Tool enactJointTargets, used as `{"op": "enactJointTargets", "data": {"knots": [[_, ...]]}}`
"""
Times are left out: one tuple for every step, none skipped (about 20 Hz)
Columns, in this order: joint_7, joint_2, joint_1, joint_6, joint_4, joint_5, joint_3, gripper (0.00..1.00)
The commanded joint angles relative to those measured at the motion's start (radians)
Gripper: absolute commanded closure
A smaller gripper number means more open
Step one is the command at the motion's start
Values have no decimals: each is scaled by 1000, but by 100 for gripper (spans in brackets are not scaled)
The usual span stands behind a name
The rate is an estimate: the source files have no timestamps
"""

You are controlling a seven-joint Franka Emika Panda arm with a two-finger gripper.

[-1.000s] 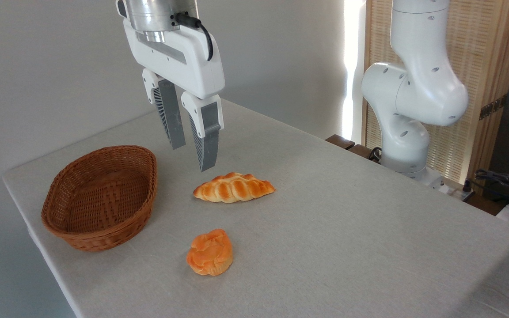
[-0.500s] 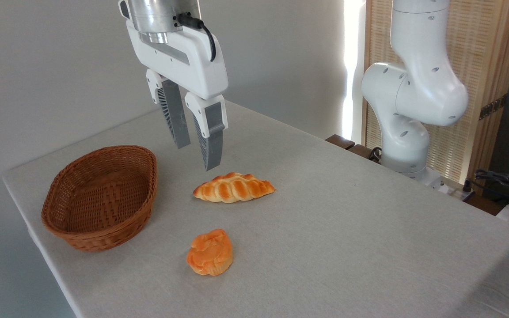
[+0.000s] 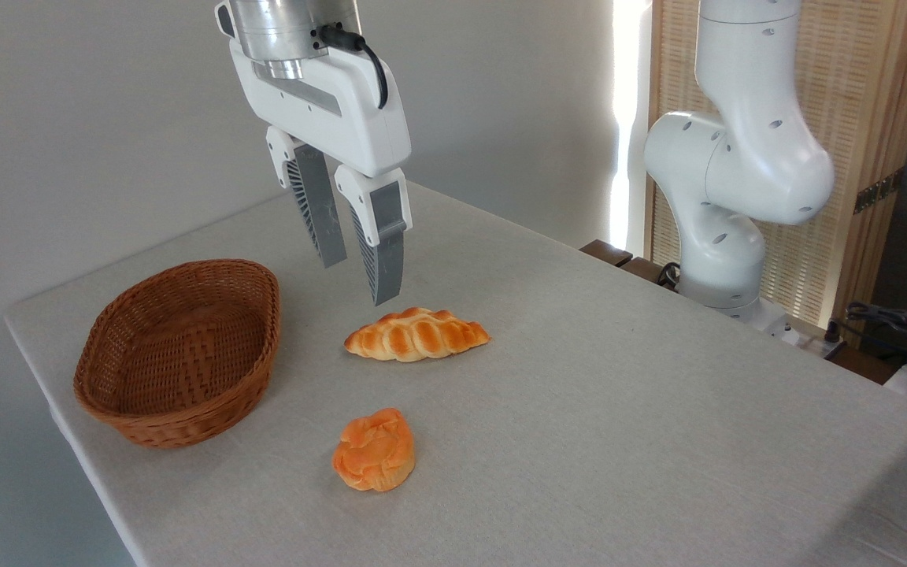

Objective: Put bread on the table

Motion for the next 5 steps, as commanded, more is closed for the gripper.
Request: {"op": "enactJointTargets", "data": {"knots": [[11,-3,-8,-22,6,16,6,0],[12,-3,-8,-22,6,16,6,0],[12,-2,-8,-21,6,15,9,0],[15,-2,-8,-21,6,12,12,0],[17,-2,-8,-21,6,12,13,0]]}}
